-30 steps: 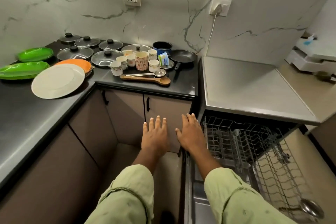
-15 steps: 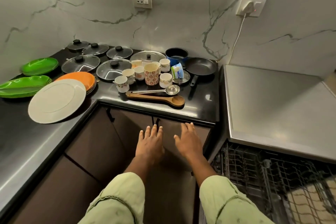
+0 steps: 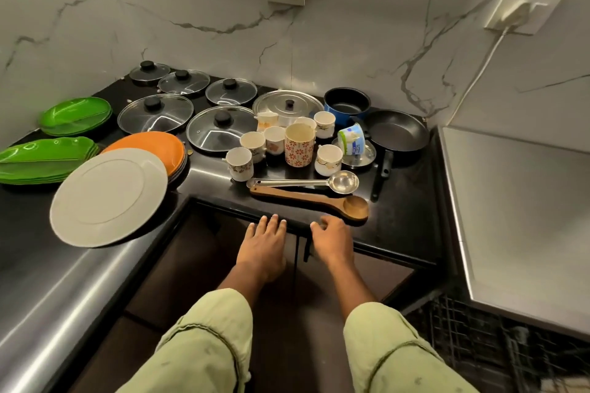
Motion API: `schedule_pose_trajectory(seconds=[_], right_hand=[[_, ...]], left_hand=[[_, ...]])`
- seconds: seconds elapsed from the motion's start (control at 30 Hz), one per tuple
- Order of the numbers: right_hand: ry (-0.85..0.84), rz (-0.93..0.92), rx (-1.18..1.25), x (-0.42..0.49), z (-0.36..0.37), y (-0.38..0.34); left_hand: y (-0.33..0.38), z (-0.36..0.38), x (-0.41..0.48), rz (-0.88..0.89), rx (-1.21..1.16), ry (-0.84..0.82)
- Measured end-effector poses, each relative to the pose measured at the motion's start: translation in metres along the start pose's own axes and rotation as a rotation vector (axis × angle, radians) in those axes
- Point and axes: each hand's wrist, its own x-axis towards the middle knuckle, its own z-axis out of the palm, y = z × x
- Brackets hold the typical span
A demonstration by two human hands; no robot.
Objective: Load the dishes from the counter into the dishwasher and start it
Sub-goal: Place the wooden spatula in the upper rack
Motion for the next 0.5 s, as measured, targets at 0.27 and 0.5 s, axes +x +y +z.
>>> schedule_pose_trajectory(seconds=[0.27,0.5], right_hand=[[0.236,0.355,0.248,0.057,0.046,-0.039],[0.321,0.633,0.504,0.077,0.062,-0.062]], left_hand=[[-0.078,-0.009,0.056,0.137,0.154,0.054],[-0.101,-0.011,0.074,0.266,0.104,0.076]])
